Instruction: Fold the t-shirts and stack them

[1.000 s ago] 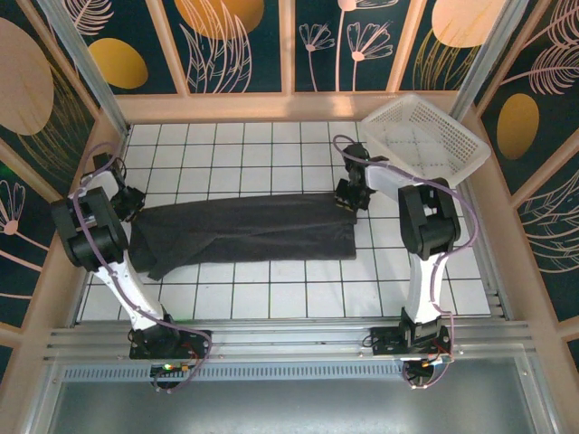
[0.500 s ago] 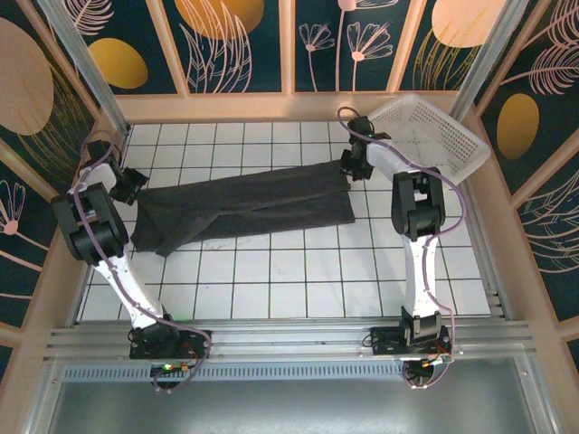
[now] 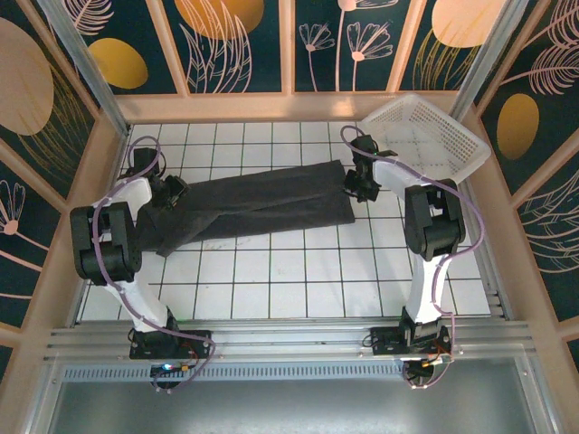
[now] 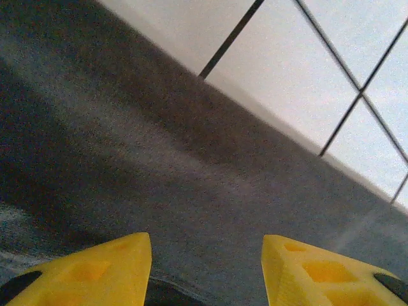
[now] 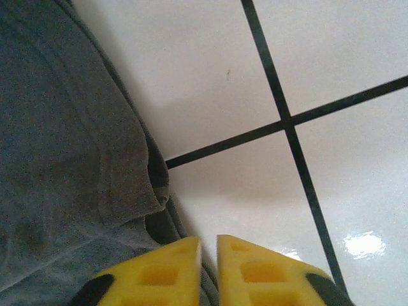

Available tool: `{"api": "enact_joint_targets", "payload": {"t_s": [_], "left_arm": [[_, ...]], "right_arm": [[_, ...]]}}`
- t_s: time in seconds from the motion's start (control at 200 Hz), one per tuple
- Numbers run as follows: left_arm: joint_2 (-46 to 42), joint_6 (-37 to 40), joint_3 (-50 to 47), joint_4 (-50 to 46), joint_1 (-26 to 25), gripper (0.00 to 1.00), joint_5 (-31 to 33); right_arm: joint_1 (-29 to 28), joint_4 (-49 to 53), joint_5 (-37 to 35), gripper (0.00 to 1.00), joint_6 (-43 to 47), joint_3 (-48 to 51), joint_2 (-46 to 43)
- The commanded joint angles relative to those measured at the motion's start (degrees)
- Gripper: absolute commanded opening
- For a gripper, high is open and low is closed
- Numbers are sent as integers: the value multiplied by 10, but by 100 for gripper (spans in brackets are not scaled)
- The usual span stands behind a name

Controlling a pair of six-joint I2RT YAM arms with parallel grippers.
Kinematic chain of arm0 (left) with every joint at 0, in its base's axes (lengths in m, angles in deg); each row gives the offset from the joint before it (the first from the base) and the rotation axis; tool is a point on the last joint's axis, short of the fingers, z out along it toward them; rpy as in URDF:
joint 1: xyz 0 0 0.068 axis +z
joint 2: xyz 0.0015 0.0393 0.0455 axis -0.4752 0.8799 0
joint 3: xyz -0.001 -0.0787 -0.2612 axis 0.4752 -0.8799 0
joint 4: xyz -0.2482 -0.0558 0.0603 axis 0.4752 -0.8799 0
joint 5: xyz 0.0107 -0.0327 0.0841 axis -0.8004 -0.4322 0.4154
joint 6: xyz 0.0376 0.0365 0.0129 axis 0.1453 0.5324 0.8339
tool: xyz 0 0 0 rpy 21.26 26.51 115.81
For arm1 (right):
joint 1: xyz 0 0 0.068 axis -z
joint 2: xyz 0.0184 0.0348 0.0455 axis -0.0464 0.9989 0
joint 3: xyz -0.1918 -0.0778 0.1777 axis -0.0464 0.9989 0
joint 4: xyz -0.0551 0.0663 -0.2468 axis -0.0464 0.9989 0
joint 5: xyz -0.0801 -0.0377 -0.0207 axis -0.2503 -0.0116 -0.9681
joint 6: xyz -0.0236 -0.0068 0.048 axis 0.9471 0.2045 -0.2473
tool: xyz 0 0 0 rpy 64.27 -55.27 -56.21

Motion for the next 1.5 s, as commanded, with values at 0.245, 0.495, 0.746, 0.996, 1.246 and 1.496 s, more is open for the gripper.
{"api": "enact_joint_targets", "payload": {"t_s": [0.245, 0.495, 0.746, 0.996, 1.246, 1.496], "left_arm": [[12, 65, 5, -23, -16, 46, 4], [-4, 70, -37, -32, -41, 43, 17], [-48, 66, -82, -32, -45, 28, -29], [-126, 19, -162, -28, -52, 9, -97], [-171, -41, -229, -4, -87, 15, -143], [-190, -48, -228, -34, -116, 34, -105]], "right_arm": [[-24, 3, -25, 13, 13, -31, -37], [-32, 11, -12, 14, 7, -79, -34], [-38, 13, 26, 15, 5, -113, -31], [-43, 9, 38, 16, -3, -120, -29], [-45, 7, 43, 16, -4, -122, -26], [-60, -70, 131, 17, 17, -71, -53]]}}
